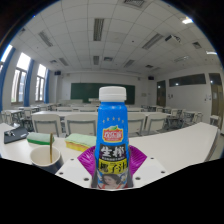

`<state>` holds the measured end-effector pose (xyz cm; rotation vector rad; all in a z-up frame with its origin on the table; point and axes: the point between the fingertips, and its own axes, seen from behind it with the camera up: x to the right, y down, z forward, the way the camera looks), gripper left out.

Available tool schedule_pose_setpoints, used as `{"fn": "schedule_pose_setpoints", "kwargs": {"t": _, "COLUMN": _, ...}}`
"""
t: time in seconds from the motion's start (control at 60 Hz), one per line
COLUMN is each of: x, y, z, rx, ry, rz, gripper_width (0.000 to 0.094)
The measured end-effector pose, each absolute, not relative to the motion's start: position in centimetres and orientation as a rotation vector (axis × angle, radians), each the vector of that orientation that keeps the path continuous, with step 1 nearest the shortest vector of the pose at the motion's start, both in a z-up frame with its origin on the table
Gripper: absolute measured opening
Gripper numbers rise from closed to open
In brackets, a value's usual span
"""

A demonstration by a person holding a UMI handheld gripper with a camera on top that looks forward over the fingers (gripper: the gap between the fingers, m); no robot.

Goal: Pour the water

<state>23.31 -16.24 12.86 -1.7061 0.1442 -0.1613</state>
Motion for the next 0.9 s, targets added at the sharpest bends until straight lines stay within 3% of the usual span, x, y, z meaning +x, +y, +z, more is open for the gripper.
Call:
{"fn": "schedule_pose_setpoints", "kwargs": {"t": 0.267, "x": 25.6, "y": -20.0, "z": 13.0, "rx": -1.733, "ry": 0.164, "rz": -0.131, "gripper_width": 0.0424}}
{"fn": "schedule_pose_setpoints", "kwargs": {"t": 0.383, "x": 26.5, "y": -21.2, "z": 13.5, "rx": -1.737, "ry": 0.174, "rz": -0.094, "gripper_width": 0.0609}}
{"fn": "schedule_pose_setpoints", "kwargs": {"t": 0.45, "x": 27.6, "y": -23.0, "z": 12.8, "rx": -1.798, "ry": 0.188, "rz": -0.095, "gripper_width": 0.0851}}
{"fn": "schedule_pose_setpoints", "kwargs": {"t": 0.467, "x": 28.2, "y": -23.5, "z": 12.9, "rx": -1.799, "ry": 0.201, "rz": -0.102, "gripper_width": 0.0866}}
{"fn": "schedule_pose_setpoints", "kwargs": {"t": 0.9, "x": 20.0, "y": -40.1, "z": 15.8, "rx": -1.739, "ry": 0.095, "rz": 0.095, "gripper_width": 0.0841}}
